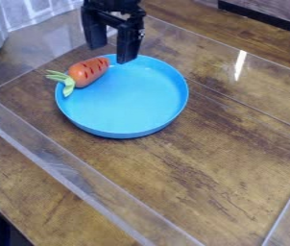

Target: Put the carrot in the blue tray

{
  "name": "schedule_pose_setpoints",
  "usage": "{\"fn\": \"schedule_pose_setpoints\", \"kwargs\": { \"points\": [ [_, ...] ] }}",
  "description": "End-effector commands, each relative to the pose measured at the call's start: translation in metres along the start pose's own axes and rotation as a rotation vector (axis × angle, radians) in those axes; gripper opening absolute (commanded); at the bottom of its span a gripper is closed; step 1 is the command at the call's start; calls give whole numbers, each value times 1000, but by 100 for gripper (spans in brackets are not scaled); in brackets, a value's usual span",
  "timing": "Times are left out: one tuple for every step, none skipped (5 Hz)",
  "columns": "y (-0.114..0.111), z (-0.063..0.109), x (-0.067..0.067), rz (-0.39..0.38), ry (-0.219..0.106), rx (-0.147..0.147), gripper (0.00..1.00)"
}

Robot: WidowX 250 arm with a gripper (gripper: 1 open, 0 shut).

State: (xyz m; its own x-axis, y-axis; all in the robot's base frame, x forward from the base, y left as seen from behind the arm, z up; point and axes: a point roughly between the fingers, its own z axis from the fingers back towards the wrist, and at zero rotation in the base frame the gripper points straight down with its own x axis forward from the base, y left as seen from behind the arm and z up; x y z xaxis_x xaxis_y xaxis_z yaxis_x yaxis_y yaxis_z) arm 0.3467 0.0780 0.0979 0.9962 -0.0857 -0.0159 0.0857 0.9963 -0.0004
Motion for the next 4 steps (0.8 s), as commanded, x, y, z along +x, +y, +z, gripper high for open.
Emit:
{"fn": "schedule_pose_setpoints", "kwargs": {
  "points": [
    [-4,18,12,-19,-70,27,100],
    [-5,16,14,-21,-71,28,100],
    [-5,14,15,-23,-72,30,100],
    [-4,12,17,-26,-73,32,100]
  ]
}}
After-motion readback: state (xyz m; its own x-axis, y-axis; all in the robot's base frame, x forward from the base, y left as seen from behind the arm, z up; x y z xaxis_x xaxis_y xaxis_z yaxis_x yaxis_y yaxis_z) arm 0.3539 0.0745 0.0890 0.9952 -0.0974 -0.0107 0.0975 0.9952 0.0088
